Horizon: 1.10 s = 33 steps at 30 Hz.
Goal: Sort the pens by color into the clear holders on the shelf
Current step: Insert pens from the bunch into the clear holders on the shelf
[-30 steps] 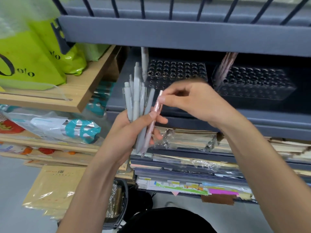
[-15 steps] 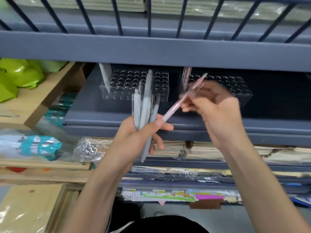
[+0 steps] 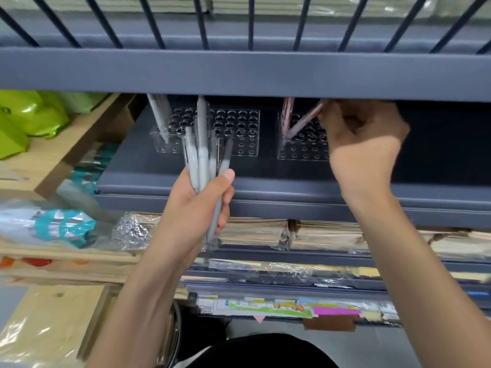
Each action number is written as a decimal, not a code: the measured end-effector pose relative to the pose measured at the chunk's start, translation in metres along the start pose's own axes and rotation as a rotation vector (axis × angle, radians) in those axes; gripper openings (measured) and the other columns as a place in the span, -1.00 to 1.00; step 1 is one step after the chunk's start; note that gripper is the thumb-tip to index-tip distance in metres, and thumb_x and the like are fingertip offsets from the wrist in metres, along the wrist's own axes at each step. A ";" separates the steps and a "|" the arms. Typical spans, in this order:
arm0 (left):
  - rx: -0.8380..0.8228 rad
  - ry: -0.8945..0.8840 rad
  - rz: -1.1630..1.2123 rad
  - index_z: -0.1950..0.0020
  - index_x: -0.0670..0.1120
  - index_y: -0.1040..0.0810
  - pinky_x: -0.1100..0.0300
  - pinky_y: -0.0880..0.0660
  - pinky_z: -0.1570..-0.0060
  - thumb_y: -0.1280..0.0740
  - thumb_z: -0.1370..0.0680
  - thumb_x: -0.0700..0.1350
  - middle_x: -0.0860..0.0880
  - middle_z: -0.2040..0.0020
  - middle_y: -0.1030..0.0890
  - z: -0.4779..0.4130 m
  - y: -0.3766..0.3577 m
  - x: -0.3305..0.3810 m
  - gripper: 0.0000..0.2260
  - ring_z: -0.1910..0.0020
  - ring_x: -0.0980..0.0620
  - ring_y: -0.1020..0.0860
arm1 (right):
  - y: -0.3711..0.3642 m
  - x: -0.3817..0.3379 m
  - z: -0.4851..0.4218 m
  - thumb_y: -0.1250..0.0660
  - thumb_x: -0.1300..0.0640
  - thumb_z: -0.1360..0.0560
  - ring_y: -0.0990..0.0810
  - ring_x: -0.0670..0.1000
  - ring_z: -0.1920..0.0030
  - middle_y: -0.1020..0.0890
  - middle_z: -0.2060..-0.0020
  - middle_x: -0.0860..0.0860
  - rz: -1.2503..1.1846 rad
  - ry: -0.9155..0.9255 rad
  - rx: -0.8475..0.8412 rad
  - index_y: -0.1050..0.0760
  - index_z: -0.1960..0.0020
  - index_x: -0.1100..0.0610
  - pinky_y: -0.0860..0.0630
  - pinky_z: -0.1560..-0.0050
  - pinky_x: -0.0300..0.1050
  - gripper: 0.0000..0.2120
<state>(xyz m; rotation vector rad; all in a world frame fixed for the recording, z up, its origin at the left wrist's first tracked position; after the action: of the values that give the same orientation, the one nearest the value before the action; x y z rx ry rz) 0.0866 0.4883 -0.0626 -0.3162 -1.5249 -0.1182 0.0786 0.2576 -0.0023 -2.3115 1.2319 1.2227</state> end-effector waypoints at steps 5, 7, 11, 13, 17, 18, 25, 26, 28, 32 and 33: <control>0.022 0.002 0.011 0.09 -0.03 -0.43 0.28 -0.30 0.57 -0.34 -0.61 0.00 0.03 0.36 -0.48 0.007 0.008 0.003 -0.83 0.55 0.08 -0.34 | -0.021 -0.018 -0.003 -0.33 0.00 -0.53 -0.61 -0.11 0.35 -0.62 0.44 -0.09 0.307 0.173 -0.144 -0.58 0.30 0.15 -0.48 0.18 -0.30 -0.69; 0.025 -0.007 -0.011 0.13 -0.06 -0.41 0.31 -0.29 0.58 -0.31 -0.65 -0.04 0.02 0.37 -0.48 0.009 0.013 0.005 -0.80 0.56 0.09 -0.33 | -0.028 -0.019 -0.003 -0.29 -0.06 -0.56 -0.64 0.07 0.28 -0.68 0.35 0.03 0.435 0.183 -0.211 -0.59 0.28 0.16 -0.47 0.14 -0.16 -0.63; 0.018 -0.017 -0.029 0.13 -0.09 -0.44 0.32 -0.31 0.57 -0.30 -0.66 -0.09 0.00 0.35 -0.50 0.014 0.022 0.010 -0.81 0.56 0.08 -0.34 | -0.031 -0.022 -0.005 -0.23 -0.08 -0.60 -0.63 0.13 0.22 -0.69 0.29 0.07 0.555 0.182 -0.233 -0.56 0.27 0.11 -0.25 0.20 -0.21 -0.62; 0.027 -0.012 -0.031 0.12 -0.09 -0.47 0.32 -0.32 0.57 -0.30 -0.66 -0.10 -0.01 0.32 -0.52 0.017 0.028 0.011 -0.83 0.54 0.08 -0.35 | -0.032 -0.025 -0.005 -0.20 -0.10 -0.60 -0.62 0.16 0.17 -0.69 0.23 0.09 0.611 0.169 -0.247 -0.54 0.25 0.09 -0.31 0.15 -0.14 -0.63; 0.030 0.003 -0.035 0.09 -0.14 -0.49 0.31 -0.32 0.57 -0.30 -0.65 -0.10 0.01 0.33 -0.54 0.021 0.039 0.011 -0.84 0.54 0.07 -0.37 | -0.037 -0.026 -0.003 -0.20 -0.12 -0.60 -0.61 0.18 0.12 -0.69 0.17 0.10 0.688 0.107 -0.290 -0.54 0.20 0.09 -0.35 0.13 -0.12 -0.64; 0.029 0.004 -0.040 0.08 -0.17 -0.49 0.31 -0.31 0.57 -0.30 -0.65 -0.10 0.03 0.35 -0.54 0.022 0.042 0.011 -0.83 0.54 0.07 -0.37 | -0.038 -0.026 -0.002 -0.21 -0.12 -0.59 -0.61 0.18 0.13 -0.69 0.17 0.10 0.681 0.085 -0.285 -0.55 0.20 0.10 -0.36 0.13 -0.13 -0.64; 0.039 0.003 -0.009 0.18 -0.18 -0.58 0.29 -0.31 0.57 -0.39 -0.51 0.04 -0.05 0.47 -0.45 0.032 0.061 0.010 -0.72 0.52 0.04 -0.39 | -0.017 -0.030 0.026 -0.44 -0.04 -0.44 -0.62 -0.02 0.24 -0.64 0.26 -0.08 0.222 -0.015 0.034 -0.55 0.07 0.15 -0.56 0.12 0.00 -0.74; 0.034 0.003 0.005 0.20 -0.17 -0.60 0.29 -0.31 0.58 -0.40 -0.50 0.05 -0.07 0.47 -0.44 0.033 0.064 0.010 -0.72 0.53 0.04 -0.39 | -0.017 -0.033 0.033 -0.42 0.01 -0.44 -0.61 -0.08 0.25 -0.62 0.30 -0.18 0.168 -0.003 0.049 -0.54 0.06 0.10 -0.57 0.15 -0.03 -0.82; 0.007 -0.009 0.006 0.23 -0.13 -0.64 0.28 -0.32 0.57 -0.43 -0.53 0.04 -0.11 0.47 -0.45 0.034 0.069 0.011 -0.73 0.52 0.02 -0.39 | -0.023 -0.038 0.050 -0.38 0.07 -0.44 -0.58 -0.19 0.30 -0.61 0.35 -0.27 0.105 -0.034 -0.022 -0.54 0.11 -0.03 -0.55 0.20 -0.18 -0.95; -0.037 -0.044 -0.001 0.24 -0.03 -0.69 0.26 -0.35 0.56 -0.40 -0.53 0.04 -0.29 0.35 -0.48 0.036 0.078 0.014 -0.79 0.49 0.00 -0.42 | -0.052 -0.046 0.083 -0.39 -0.02 -0.47 -0.55 -0.19 0.41 -0.68 0.32 -0.13 -0.057 -0.274 -0.412 -0.63 0.19 -0.04 -0.46 0.37 -0.31 -0.90; -0.045 -0.052 0.005 0.23 -0.02 -0.69 0.26 -0.36 0.56 -0.40 -0.53 0.04 -0.30 0.33 -0.51 0.036 0.080 0.014 -0.80 0.49 -0.01 -0.43 | -0.059 -0.050 0.091 -0.40 -0.06 -0.47 -0.53 -0.18 0.42 -0.68 0.32 -0.09 -0.096 -0.300 -0.499 -0.65 0.19 -0.02 -0.44 0.39 -0.32 -0.85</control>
<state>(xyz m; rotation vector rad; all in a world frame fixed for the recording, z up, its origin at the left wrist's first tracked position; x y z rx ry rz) 0.0740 0.5760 -0.0586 -0.3612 -1.5748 -0.1418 0.0595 0.3722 -0.0288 -2.3393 0.7680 1.9289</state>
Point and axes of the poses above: each hand's wrist, its own z-axis away from the middle knuckle, its own y-axis out of the back of the hand, x = y × z, the point moved 3 cm from there along -z, towards the middle knuckle
